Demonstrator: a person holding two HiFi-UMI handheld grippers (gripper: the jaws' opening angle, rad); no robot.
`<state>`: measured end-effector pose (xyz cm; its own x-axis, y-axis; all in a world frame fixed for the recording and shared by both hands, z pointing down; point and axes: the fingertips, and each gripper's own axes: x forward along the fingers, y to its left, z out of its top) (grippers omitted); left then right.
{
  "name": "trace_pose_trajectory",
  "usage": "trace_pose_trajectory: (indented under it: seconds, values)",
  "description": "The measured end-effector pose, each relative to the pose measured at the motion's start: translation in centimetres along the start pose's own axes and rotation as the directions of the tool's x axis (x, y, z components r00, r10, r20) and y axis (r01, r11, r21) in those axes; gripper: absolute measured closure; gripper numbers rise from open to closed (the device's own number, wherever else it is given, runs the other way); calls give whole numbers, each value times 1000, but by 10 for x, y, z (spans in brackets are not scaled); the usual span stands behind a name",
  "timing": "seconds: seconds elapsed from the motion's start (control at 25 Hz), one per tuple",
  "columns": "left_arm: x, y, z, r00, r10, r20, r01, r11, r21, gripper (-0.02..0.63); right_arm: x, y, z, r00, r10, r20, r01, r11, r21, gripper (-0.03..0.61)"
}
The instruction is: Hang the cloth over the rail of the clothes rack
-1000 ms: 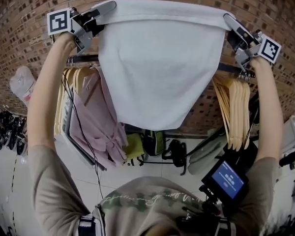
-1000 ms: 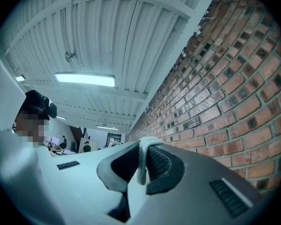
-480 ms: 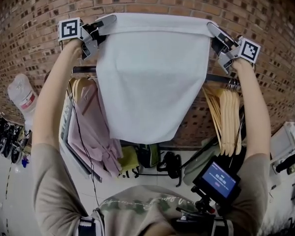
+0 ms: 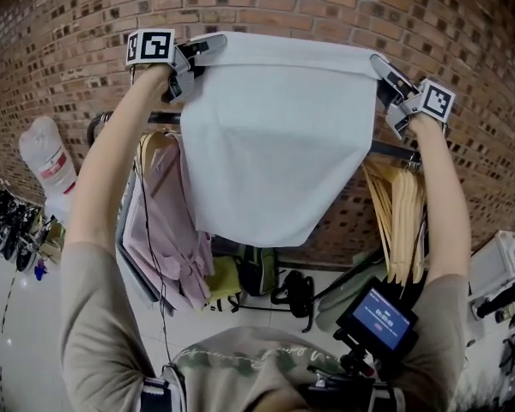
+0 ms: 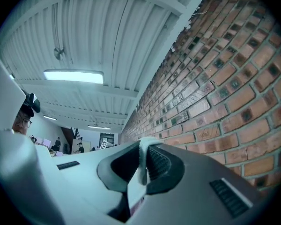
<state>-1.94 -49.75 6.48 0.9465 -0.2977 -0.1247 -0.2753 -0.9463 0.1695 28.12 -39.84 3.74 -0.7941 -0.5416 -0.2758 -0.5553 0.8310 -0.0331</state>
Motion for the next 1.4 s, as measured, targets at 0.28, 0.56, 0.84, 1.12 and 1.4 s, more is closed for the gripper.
trace_pose_trajectory:
  seconds: [0.28, 0.56, 0.84, 1.12, 1.4]
  values:
    - [12, 21, -27, 996, 66, -52, -65, 998, 13, 598, 4, -27, -37, 994, -63, -89, 64, 998, 7, 560]
    - [25, 36, -38, 994, 71, -82, -69, 997, 24, 598, 8, -43, -53, 990, -83, -112, 88, 996, 35, 560]
    - [38, 54, -63, 980, 38, -194, -35, 999, 20, 597, 12, -68, -84, 975, -119, -185, 130, 990, 47, 560]
    - [43, 56, -92, 958, 5, -288, -17, 999, -39, 597, 14, -66, -91, 966, -125, -227, 133, 991, 24, 560]
    - [45, 48, -106, 944, -47, -327, 30, 998, -57, 590, 17, -61, -105, 961, -68, -267, 98, 990, 98, 557]
